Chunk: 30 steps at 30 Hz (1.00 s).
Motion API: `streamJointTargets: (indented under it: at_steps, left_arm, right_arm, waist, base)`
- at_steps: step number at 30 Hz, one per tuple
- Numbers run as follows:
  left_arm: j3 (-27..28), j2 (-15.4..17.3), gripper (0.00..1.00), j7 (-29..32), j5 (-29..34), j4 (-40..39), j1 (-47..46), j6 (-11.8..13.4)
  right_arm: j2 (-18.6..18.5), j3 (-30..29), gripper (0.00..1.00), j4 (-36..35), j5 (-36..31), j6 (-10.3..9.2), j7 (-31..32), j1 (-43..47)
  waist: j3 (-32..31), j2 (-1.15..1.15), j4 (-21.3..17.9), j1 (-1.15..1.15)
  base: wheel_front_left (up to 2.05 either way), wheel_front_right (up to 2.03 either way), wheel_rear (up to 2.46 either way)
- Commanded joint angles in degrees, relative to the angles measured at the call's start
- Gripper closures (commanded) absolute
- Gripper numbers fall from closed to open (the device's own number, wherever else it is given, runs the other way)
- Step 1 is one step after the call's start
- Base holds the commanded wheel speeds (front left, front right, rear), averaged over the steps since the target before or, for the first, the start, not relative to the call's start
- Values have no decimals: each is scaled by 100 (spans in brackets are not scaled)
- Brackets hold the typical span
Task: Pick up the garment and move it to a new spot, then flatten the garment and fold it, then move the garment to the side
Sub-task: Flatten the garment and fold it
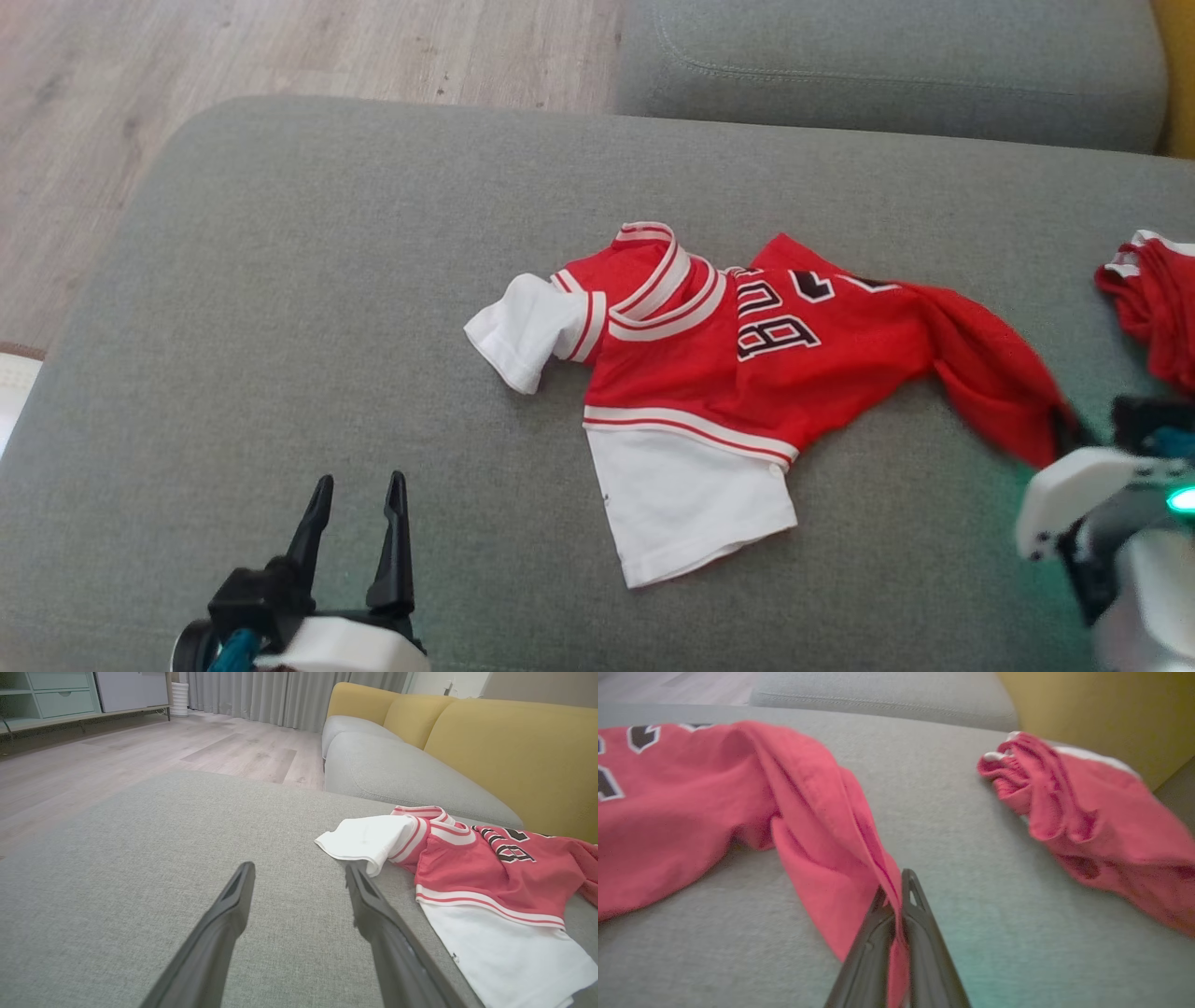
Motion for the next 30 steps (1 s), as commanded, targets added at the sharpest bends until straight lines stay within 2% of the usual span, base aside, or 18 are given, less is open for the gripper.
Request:
streamJointTargets:
  at_steps: [1,2,3,5,11,19,26,30]
  left_arm:
    - [192,100,0,-37,29,-175,-169,43]
    - [183,97,0,-35,28,-176,-173,40]
    - [174,93,0,-33,29,-175,-178,39]
    - [164,89,0,-32,29,-176,-188,42]
    - [164,96,0,-33,15,-174,-199,59]
    - [171,102,0,-42,-6,-172,-199,69]
    - [161,79,0,-47,-10,-167,-272,53]
    - [156,59,0,-54,-8,-141,-338,26]
  right_arm:
    - [-136,87,87,-131,-118,37,-93,-291]
    - [-202,42,52,-106,-222,37,-117,-336]
    - [-248,-22,0,-117,-349,37,-172,-385]
    - [-273,-111,0,-118,-569,37,-245,-472]
    - [-31,-213,0,-215,-809,37,-519,-624]
    - [409,874,0,-168,-390,37,-579,-426]
    - [539,1535,0,160,99,37,-431,-501]
    - [593,1704,0,483,372,37,-334,-671]
  waist:
    - [3,0,-13,0]
    - [8,0,-23,0]
    - [13,0,-33,0]
    - [30,0,-53,0]
    - [41,0,-104,0]
    - [14,0,-112,0]
    - [99,0,-60,0]
    - [172,0,42,0]
  base:
    - [0,0,0]
    - [0,0,0]
    - [0,0,0]
    - [0,0,0]
    - [0,0,0]
    - [0,0,0]
    - [0,0,0]
    - [0,0,0]
